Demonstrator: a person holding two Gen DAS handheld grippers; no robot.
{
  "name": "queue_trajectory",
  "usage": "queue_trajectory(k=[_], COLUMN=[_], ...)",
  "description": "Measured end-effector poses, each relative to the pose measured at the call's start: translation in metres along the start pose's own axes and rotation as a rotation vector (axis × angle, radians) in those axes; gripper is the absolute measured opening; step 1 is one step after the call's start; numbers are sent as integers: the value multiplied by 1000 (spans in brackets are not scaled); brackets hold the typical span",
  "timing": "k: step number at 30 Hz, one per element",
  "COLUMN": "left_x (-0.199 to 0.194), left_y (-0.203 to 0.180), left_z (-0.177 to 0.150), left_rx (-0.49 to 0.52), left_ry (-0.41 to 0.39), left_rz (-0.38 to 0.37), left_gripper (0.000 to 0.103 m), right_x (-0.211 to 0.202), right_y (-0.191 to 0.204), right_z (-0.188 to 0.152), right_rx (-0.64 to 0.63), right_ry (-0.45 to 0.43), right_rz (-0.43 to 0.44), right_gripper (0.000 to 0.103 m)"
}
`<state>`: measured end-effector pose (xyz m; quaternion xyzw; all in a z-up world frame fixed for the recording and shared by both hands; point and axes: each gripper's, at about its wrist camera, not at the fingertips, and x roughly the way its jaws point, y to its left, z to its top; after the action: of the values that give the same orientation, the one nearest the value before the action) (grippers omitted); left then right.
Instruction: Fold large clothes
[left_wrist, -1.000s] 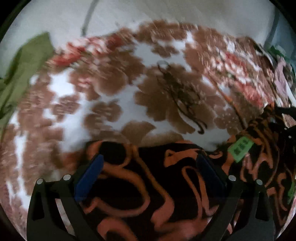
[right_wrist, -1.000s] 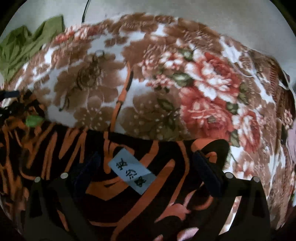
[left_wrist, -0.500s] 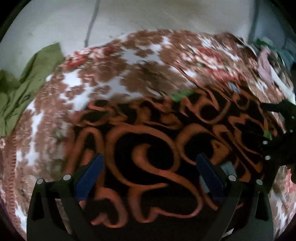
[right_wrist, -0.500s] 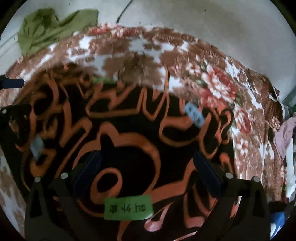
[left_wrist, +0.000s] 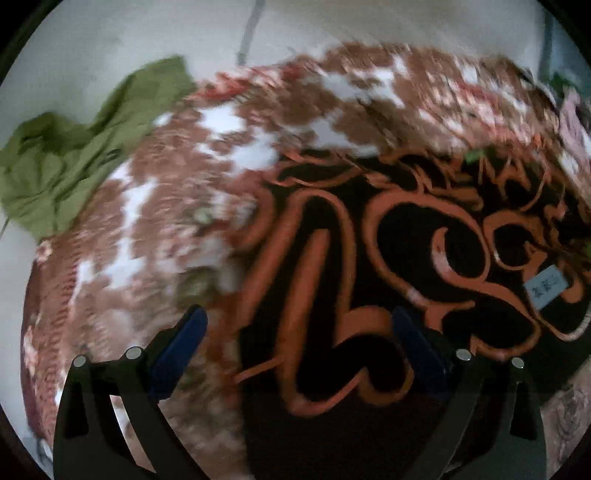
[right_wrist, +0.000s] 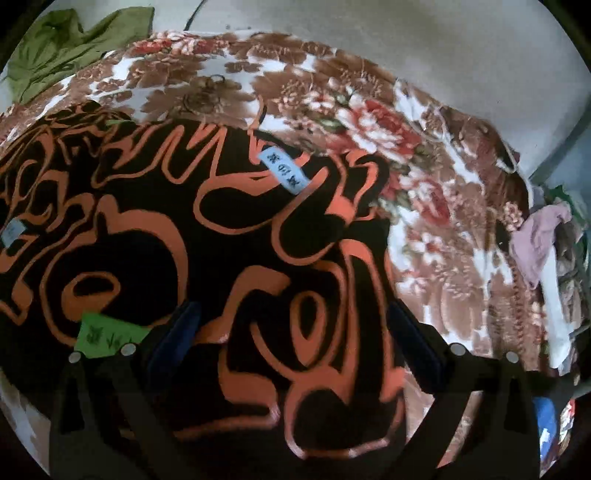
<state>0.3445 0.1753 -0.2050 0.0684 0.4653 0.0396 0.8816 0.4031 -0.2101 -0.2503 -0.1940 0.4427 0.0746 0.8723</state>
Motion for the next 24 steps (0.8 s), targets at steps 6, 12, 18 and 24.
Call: queue_trajectory(k=[6, 12, 18, 24], left_x=[-56, -51, -23, -3], left_y=[41, 56, 27, 20], left_z=[-46, -134, -176, -176], left_rx=[-175, -614, -847, -985], left_ry=[10, 70, -17, -116], left_rz=[-26, -219, -341, -388], left_gripper=[98, 98, 98, 97], right_x=[-52, -70, -71, -64], right_y=[17, 60, 85, 81], right_z=[0, 5, 12, 14], right_rx=[46, 31, -26, -13], right_ry=[-36, -45, -49, -31], right_rz=[75, 134, 145, 144], right_gripper=[98, 98, 98, 98])
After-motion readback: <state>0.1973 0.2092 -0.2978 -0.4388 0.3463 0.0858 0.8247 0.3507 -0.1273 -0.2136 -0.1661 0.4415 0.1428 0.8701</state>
